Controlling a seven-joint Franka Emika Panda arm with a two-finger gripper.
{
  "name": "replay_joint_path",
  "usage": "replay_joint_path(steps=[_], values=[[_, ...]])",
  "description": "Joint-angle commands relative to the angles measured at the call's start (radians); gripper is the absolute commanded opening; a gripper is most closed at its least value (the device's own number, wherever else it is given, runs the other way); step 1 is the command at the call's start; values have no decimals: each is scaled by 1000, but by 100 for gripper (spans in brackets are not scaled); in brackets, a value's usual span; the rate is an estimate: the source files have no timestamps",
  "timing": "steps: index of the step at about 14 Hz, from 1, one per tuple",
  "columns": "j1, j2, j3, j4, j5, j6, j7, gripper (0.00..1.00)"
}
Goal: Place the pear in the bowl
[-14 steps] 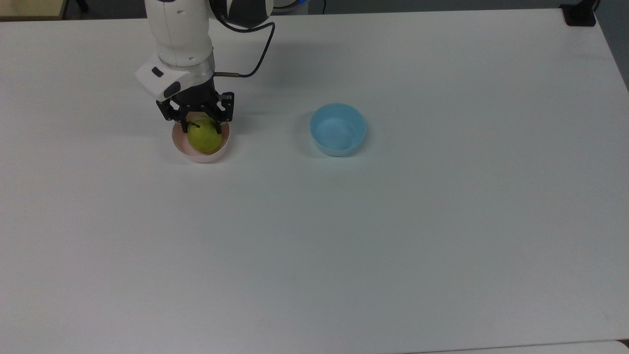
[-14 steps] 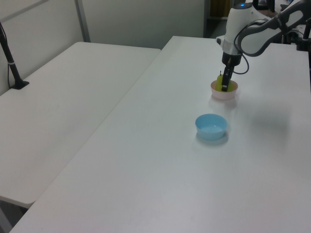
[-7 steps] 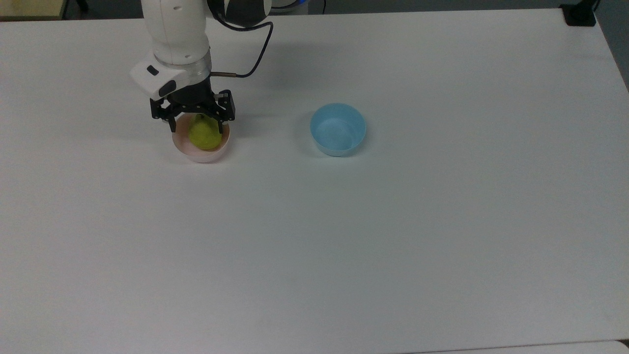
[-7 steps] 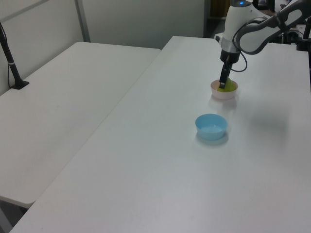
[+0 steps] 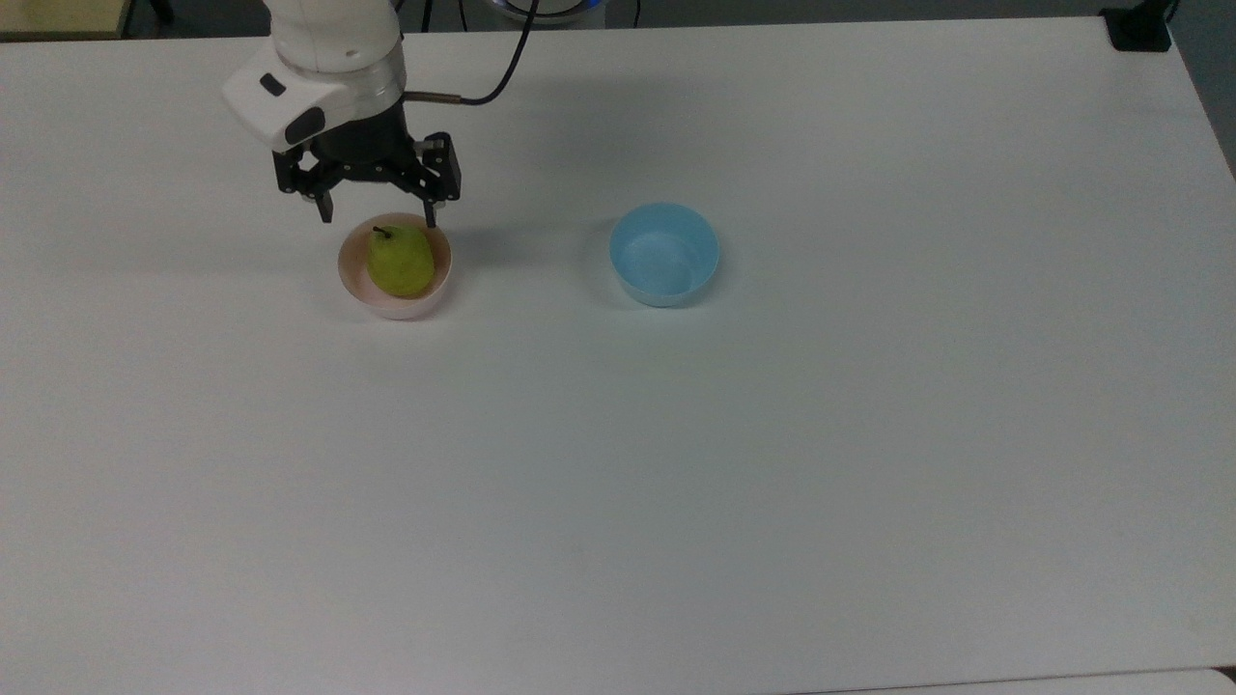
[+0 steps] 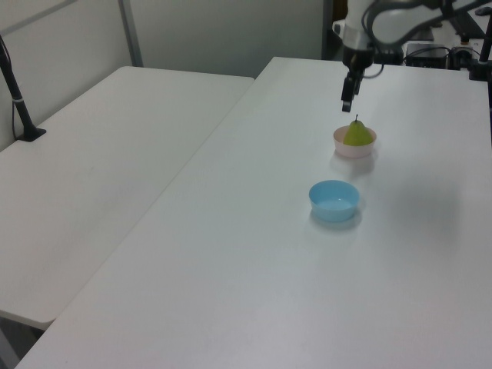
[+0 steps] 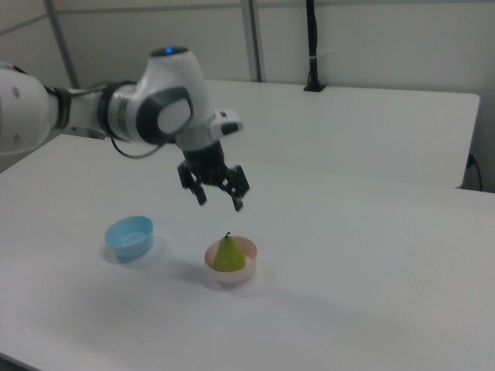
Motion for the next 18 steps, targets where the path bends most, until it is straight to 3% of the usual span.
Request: replay_joint_path(steps=[1, 8, 18], values=[[86, -24, 1, 121, 4, -186, 94, 100], [205, -153, 1, 145, 4, -357, 185, 100], [203, -166, -6, 188, 14, -456, 185, 100]])
